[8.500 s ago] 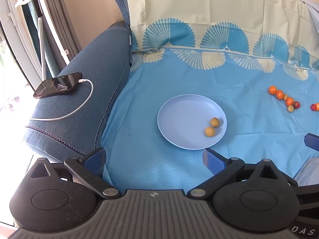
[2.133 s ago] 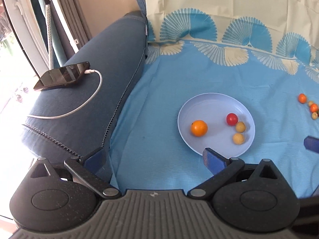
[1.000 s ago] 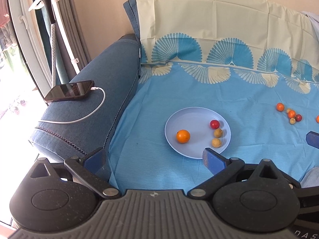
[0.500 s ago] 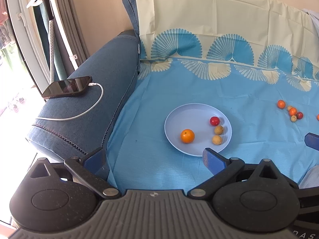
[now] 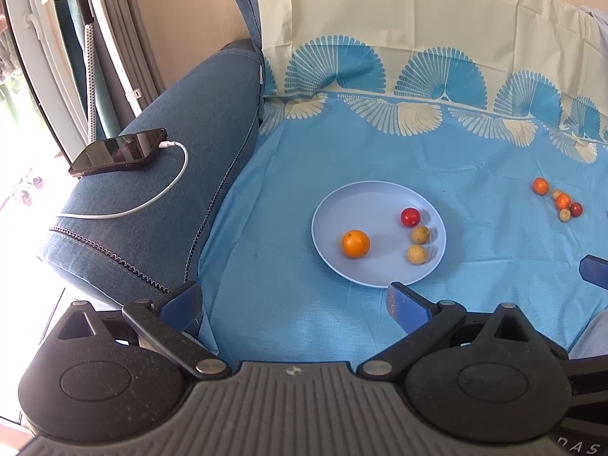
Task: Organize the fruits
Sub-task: 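Withdraw both tools from the plate, then grasp a large orange with the left gripper while the right grasps a red tomato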
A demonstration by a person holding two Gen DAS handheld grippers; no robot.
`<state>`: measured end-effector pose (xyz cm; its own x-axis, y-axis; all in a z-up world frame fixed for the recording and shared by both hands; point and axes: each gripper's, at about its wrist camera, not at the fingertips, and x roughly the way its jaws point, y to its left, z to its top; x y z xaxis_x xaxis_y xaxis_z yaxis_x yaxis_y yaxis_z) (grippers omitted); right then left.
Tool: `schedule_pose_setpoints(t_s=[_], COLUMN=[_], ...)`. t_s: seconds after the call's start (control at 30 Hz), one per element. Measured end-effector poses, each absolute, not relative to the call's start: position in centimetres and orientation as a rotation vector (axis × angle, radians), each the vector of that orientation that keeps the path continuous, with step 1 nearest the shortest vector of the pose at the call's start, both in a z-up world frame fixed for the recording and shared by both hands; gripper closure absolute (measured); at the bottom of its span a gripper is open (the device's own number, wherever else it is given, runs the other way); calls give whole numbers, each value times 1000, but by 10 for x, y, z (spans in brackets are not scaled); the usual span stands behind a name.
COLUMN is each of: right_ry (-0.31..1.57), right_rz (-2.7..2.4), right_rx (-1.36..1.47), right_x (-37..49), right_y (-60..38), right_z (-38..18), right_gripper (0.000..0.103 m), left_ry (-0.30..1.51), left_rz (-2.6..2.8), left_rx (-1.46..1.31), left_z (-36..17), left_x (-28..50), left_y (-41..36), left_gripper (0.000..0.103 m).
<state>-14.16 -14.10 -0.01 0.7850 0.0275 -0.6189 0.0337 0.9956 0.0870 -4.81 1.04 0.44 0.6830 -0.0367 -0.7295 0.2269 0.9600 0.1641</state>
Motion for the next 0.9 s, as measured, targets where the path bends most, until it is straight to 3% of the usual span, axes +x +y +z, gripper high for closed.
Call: schedule_pose_setpoints(t_s=[0.9], right_ry=[697], right_rz=[-82], right_rx=[195], right_x=[-120], right_y=[-178], right_z=[-23], right_gripper=[3], left_ry=[921], left_rz=[-193], left_rx=[285], left_z=[-15], left_x=[-18], left_y=[-27], left_gripper=[0])
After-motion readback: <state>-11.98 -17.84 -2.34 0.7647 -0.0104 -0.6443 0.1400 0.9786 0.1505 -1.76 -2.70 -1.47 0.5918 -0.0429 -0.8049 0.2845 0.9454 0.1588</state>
